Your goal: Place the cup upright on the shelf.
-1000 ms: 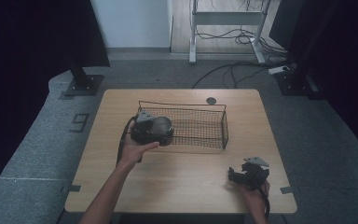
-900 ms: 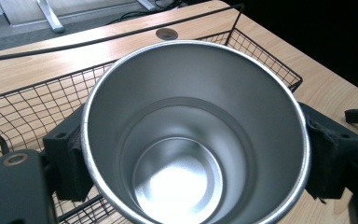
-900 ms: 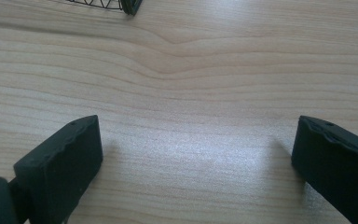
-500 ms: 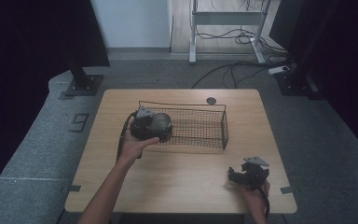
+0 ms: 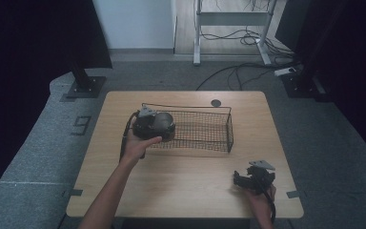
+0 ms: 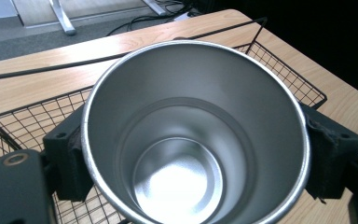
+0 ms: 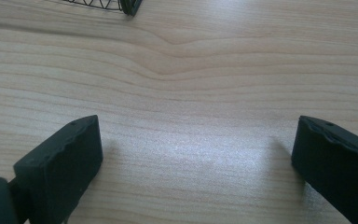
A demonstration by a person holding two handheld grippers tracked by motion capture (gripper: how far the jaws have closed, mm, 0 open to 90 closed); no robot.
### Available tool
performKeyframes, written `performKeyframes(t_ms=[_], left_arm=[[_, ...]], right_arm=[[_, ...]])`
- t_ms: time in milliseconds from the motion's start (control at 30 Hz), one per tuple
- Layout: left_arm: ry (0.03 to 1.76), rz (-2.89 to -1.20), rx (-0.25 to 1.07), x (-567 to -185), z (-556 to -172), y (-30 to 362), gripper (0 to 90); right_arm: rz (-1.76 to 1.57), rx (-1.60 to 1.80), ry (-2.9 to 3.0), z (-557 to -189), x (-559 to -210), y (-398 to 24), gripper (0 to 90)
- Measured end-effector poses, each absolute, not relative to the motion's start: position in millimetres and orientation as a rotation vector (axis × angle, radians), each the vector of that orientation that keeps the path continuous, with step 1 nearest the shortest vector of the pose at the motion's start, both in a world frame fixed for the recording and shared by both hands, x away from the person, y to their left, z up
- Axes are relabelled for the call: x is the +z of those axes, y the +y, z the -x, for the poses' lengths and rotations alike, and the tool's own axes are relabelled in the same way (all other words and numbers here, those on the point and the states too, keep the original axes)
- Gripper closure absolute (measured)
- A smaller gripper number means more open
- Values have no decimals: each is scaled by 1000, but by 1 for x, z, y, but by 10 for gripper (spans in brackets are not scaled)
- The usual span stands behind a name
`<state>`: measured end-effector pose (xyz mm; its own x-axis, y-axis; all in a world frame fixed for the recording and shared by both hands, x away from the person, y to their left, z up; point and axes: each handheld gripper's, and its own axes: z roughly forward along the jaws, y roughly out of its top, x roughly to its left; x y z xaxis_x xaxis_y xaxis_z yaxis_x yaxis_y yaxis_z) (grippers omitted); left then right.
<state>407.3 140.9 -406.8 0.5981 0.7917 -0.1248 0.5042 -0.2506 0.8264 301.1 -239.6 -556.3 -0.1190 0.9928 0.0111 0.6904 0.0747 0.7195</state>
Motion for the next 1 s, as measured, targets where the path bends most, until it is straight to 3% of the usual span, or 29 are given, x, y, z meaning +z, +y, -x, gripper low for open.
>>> performKeyframes(t_ms=[1000], left_arm=[[1103,-1906,398,-407,-445,129,150]], right_arm=[[-1664,802,1866,-301,-556,-240,18]])
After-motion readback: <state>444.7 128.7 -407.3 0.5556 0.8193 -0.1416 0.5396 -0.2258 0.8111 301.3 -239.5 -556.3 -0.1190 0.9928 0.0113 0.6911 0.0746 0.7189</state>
